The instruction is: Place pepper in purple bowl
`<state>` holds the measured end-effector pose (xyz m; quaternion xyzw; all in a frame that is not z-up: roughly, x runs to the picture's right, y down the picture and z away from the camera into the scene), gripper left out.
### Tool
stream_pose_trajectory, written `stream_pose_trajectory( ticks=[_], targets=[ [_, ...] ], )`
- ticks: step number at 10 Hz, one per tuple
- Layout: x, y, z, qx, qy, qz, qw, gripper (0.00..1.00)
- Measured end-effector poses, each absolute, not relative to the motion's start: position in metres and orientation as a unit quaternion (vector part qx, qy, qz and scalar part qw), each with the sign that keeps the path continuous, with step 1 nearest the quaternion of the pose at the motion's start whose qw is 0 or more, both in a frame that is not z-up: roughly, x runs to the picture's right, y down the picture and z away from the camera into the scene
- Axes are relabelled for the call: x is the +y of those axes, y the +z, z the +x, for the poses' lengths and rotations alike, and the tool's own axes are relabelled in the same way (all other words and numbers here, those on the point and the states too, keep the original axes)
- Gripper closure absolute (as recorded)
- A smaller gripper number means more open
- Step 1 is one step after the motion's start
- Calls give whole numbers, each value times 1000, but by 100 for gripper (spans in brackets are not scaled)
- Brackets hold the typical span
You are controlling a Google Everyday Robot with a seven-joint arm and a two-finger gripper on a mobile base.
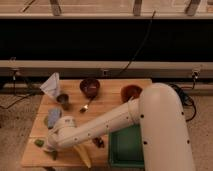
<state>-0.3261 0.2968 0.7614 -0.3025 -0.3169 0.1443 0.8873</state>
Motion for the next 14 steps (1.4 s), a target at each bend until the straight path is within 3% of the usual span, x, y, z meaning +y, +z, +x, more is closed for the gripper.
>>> stream_pose_trajectory(
  ticks=[2,3,10,14],
  targets=[
    [296,758,-329,-328,142,-303,884,94],
    [295,755,-329,-334,144,-304,880,99],
    [253,699,-315,-398,157,-312,848,100],
    [252,694,-270,-390,174,-323,845,100]
  ],
)
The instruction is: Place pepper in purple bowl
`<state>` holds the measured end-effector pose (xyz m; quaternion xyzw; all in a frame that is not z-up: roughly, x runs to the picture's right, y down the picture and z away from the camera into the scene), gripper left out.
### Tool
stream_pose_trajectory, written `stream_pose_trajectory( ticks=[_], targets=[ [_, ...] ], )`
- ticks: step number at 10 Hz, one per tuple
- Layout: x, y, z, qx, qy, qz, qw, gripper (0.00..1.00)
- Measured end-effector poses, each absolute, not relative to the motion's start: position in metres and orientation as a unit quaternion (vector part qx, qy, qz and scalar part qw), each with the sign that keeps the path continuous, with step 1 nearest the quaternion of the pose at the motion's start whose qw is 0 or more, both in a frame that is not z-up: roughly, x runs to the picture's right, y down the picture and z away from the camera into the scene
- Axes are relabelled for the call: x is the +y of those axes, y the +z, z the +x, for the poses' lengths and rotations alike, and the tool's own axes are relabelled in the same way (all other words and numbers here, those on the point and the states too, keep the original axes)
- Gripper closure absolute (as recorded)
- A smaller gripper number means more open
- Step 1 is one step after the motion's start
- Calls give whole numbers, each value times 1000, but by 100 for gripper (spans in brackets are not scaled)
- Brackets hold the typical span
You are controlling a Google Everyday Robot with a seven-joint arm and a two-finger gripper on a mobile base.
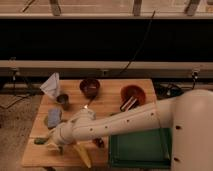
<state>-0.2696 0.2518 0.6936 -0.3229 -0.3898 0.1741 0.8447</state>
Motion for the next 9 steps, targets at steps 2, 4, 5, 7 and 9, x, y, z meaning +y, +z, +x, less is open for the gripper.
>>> stream_pose_trajectory(
  ticks=[2,4,5,7,9],
  targets=[
    [254,695,-243,-378,191,-326,845,100],
    [252,699,-224,-367,204,-325,848,100],
    [250,704,-214,-361,211,-326,848,100],
    [243,717,-196,-350,225,-325,849,100],
    [226,737,-173,-341,244,-322,849,100]
  ],
)
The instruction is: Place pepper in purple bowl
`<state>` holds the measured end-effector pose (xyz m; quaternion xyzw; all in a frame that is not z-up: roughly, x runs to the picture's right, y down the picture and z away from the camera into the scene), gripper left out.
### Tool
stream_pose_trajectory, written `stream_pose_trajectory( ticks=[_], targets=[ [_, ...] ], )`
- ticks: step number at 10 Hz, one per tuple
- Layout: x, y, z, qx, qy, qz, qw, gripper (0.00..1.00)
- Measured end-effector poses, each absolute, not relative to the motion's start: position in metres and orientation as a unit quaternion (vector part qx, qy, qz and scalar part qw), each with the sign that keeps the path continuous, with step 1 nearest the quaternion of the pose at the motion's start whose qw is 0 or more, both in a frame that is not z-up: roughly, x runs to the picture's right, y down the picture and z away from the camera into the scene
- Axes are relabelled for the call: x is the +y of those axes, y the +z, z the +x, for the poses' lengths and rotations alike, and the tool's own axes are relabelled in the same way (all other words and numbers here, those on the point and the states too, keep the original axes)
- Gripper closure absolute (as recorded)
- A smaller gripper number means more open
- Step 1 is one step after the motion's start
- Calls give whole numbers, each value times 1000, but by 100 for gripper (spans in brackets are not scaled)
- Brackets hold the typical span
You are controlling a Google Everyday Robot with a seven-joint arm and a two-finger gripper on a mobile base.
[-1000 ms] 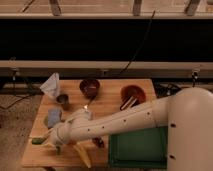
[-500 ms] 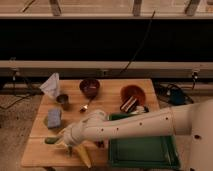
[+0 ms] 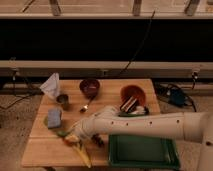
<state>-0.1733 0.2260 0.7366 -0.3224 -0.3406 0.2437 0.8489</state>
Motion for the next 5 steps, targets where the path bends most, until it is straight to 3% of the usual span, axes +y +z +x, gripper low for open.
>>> stream_pose_trajectory(
  ticks=[5],
  targets=[
    [197,768,-128,-319,282,-311,850,100]
  ],
)
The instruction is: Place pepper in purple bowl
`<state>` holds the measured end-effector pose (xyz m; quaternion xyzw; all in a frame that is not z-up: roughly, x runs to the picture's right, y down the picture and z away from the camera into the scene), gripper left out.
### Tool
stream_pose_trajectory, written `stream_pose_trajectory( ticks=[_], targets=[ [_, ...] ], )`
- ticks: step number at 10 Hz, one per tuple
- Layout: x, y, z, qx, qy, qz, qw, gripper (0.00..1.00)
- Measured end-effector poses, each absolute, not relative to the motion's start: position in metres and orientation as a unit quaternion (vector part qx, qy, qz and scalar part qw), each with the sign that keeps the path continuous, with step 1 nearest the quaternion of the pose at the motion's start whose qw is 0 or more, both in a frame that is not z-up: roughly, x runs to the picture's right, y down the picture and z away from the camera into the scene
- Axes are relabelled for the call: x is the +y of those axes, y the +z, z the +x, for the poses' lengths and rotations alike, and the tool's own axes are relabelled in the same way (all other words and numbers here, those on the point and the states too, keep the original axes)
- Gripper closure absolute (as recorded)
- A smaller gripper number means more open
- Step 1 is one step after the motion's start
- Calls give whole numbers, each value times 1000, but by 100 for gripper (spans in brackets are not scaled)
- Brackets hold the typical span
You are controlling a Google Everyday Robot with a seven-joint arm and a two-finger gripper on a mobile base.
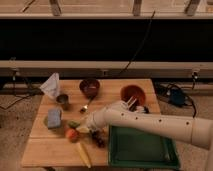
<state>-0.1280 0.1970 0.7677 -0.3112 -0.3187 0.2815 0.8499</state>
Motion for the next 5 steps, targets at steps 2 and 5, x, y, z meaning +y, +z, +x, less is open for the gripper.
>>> stream_pose_trajectory(
  ticks=[2,5],
  targets=[
    [180,780,-115,-310,289,-304,853,100],
    [149,799,-106,-302,286,-301,858,100]
  ],
)
